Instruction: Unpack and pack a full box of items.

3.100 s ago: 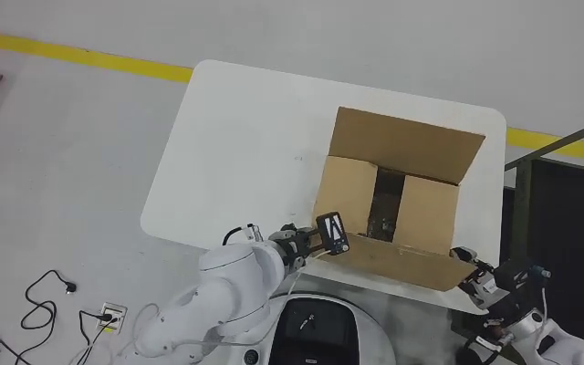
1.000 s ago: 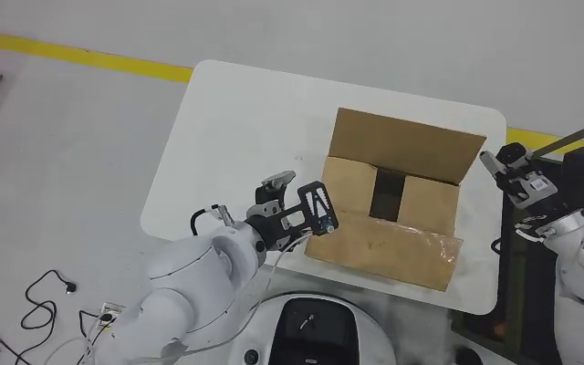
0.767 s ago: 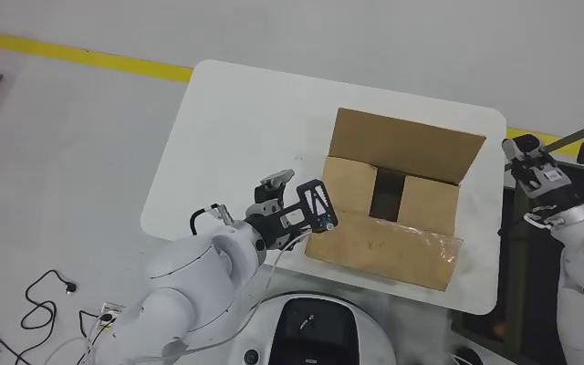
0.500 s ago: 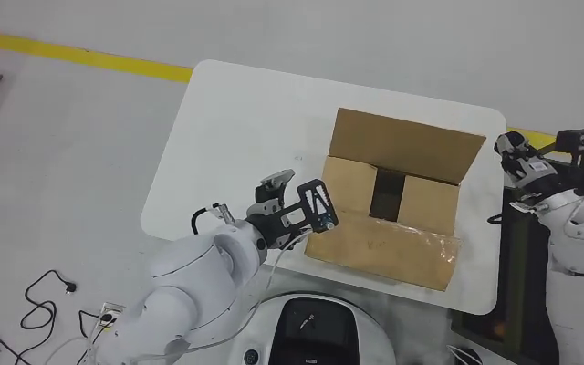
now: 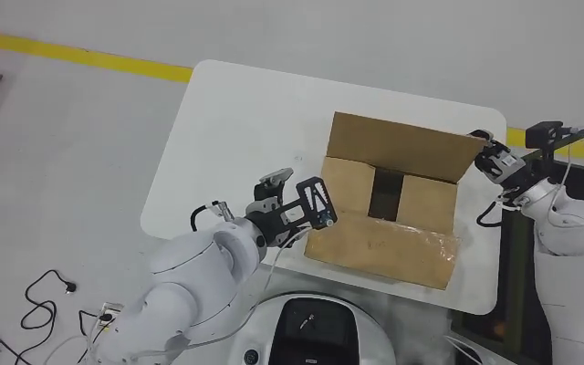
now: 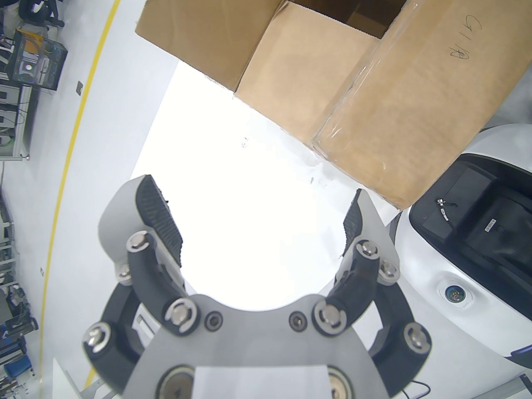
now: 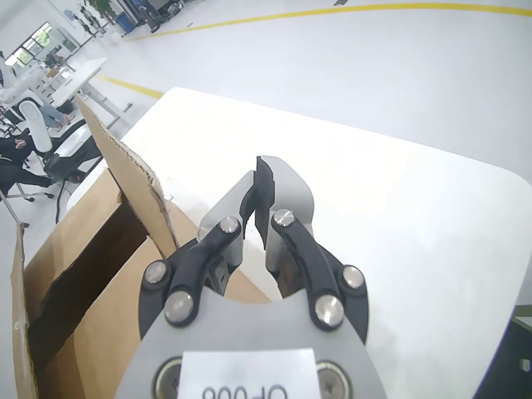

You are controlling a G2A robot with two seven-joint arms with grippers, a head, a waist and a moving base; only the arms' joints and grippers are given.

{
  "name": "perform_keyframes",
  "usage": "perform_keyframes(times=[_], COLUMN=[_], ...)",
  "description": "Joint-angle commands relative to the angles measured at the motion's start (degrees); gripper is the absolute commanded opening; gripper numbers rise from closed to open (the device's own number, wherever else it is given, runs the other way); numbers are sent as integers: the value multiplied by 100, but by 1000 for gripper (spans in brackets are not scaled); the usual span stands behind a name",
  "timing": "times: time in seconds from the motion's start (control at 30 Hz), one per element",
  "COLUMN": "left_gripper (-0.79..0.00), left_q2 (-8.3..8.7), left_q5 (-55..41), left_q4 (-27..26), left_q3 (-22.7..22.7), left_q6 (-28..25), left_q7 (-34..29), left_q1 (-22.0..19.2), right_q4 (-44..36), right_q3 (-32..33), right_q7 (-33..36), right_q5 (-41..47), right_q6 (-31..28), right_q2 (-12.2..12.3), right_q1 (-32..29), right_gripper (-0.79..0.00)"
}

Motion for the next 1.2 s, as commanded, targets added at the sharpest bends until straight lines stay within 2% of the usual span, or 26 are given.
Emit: perform_keyframes(times=[0.0, 0.37, 0.67, 0.77, 0.97, 1.17], left_gripper=[0, 0, 0, 0, 0, 0], left_q2=[-1, -4, 3, 6, 6, 12], left_q5=[-2, -13, -30, -54, -81, -102], left_q4=[25, 62, 39, 43, 64, 72], left_q3=[12, 27, -2, -16, -19, -48], left_q6=[-32, -48, -53, -70, -111, -110], left_q7=[4, 34, 48, 70, 111, 126], left_q1=[-20, -45, -11, -4, -39, -35], right_q4=[-101, -983, -1758, -2016, -2219, -2494], right_q3=[47, 361, 634, 677, 523, 347], right_q7=[-14, 44, 7, 18, -344, -330], right_q5=[-11, 376, 162, -276, -996, -976], right_q6=[-23, -342, -859, -1012, -951, -479], right_q2=[19, 120, 197, 218, 204, 188], right_q1=[-78, -808, -1565, -1776, -2118, -2478], right_gripper=[-785, -785, -785, -785, -785, -785])
